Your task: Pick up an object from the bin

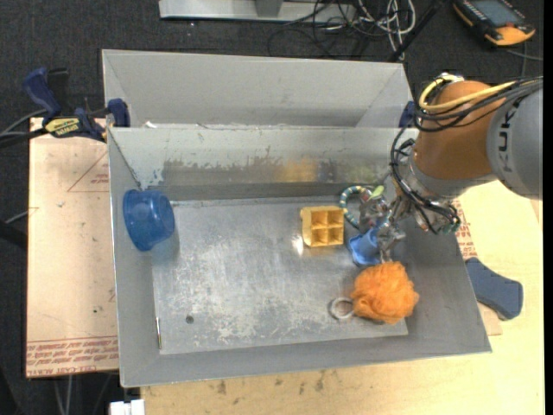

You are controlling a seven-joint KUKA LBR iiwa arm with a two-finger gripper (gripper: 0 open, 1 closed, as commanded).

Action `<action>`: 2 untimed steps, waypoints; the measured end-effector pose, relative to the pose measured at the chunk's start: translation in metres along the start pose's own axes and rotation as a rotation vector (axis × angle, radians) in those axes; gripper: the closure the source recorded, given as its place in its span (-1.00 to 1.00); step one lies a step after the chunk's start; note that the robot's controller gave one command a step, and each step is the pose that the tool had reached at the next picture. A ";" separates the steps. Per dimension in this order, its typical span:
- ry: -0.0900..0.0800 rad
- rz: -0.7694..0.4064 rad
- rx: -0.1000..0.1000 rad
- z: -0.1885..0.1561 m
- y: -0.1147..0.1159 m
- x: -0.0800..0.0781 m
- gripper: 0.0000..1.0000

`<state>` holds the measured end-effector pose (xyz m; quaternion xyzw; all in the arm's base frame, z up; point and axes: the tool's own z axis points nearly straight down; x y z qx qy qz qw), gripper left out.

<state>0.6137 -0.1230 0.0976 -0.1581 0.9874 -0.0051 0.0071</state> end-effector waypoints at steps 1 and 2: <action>0.000 0.000 0.000 0.000 0.000 0.000 1.00; 0.000 0.000 0.000 0.000 0.000 0.000 1.00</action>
Offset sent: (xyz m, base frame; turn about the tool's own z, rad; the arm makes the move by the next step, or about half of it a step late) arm 0.0000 0.0000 0.0000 0.0000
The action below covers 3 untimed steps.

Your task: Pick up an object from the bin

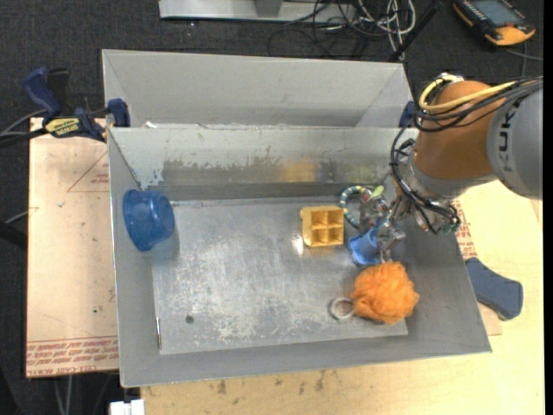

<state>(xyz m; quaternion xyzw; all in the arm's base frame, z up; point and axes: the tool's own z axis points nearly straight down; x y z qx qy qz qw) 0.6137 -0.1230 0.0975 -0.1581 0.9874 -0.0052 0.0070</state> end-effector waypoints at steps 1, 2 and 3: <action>0.000 0.000 0.000 0.000 0.000 0.000 1.00; 0.000 0.000 0.000 0.000 0.000 0.000 1.00; 0.000 0.000 0.000 0.000 0.000 0.000 1.00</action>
Offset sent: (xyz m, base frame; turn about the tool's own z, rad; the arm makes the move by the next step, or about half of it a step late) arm 0.0000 0.0000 0.0000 0.0000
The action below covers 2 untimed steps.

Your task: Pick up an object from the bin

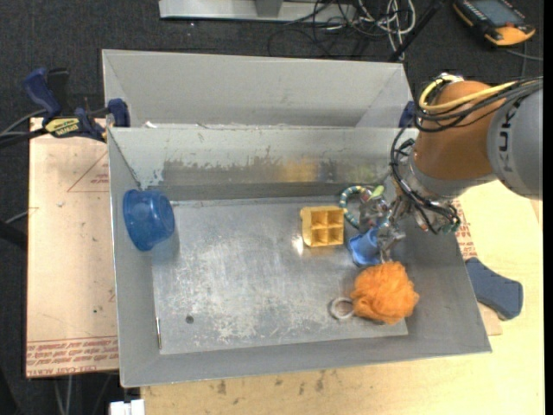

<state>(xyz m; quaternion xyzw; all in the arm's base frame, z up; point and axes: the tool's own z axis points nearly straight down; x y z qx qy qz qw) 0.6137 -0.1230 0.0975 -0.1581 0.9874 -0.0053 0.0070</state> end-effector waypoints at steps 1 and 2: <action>0.000 0.000 0.000 0.000 0.000 0.000 1.00; 0.000 0.000 0.000 0.000 0.000 0.000 1.00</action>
Offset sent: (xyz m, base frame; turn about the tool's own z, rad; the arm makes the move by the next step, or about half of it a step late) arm 0.0000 0.0000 0.0000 0.0000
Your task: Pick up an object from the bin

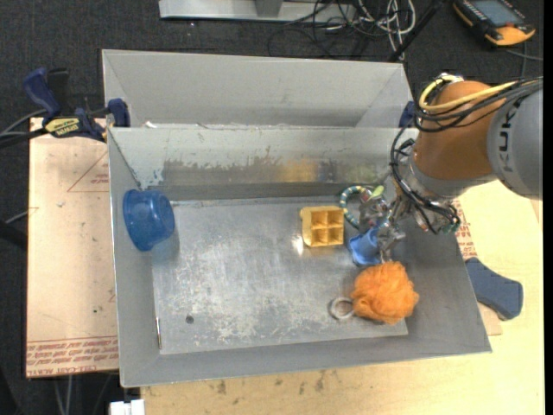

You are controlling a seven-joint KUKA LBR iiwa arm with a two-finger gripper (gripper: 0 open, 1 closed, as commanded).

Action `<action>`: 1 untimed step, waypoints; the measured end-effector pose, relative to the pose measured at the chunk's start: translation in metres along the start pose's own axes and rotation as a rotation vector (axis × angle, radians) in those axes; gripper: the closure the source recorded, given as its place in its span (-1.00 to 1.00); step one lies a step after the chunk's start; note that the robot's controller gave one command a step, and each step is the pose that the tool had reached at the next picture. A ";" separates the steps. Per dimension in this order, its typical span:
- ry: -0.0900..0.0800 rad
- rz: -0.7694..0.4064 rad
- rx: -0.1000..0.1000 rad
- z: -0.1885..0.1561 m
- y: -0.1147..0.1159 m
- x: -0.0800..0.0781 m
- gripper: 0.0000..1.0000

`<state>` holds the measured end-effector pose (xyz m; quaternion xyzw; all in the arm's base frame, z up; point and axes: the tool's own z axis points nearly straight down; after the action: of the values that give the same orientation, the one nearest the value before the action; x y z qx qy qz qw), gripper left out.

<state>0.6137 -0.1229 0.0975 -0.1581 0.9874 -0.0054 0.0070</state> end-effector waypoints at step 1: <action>0.000 0.000 0.000 0.000 0.000 0.000 1.00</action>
Offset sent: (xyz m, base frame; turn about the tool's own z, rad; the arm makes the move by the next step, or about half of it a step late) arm 0.0000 0.0000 0.0000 0.0000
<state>0.6137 -0.1229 0.0975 -0.1581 0.9874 -0.0054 0.0070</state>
